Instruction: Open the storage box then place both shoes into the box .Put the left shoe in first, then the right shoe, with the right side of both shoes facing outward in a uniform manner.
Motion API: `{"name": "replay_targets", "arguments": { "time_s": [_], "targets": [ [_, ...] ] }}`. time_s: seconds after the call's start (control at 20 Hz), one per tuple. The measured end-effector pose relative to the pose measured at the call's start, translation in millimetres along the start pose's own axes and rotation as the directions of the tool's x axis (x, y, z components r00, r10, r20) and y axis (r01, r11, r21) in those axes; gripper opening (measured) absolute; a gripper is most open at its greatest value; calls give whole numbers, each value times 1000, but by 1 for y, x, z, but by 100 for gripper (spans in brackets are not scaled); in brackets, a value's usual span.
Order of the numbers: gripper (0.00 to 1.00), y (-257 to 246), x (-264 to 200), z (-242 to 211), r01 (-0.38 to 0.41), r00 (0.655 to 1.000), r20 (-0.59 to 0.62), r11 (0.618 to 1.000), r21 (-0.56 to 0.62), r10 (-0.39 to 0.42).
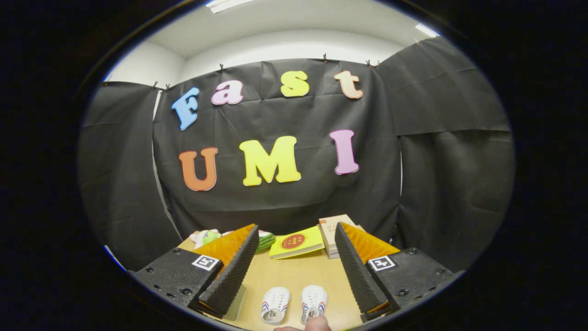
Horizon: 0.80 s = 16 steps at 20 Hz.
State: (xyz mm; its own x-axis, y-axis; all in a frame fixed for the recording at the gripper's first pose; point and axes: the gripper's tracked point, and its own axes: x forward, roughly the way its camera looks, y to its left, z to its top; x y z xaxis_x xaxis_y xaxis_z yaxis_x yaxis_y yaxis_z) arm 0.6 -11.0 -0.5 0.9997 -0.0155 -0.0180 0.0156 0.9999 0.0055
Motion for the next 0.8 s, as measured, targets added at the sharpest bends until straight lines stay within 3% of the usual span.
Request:
{"name": "replay_targets", "arguments": {
  "time_s": [0.8],
  "targets": [
    [100, 34, 4, -17, -118, 990, -71, 992, 46, 121]
  ]
}}
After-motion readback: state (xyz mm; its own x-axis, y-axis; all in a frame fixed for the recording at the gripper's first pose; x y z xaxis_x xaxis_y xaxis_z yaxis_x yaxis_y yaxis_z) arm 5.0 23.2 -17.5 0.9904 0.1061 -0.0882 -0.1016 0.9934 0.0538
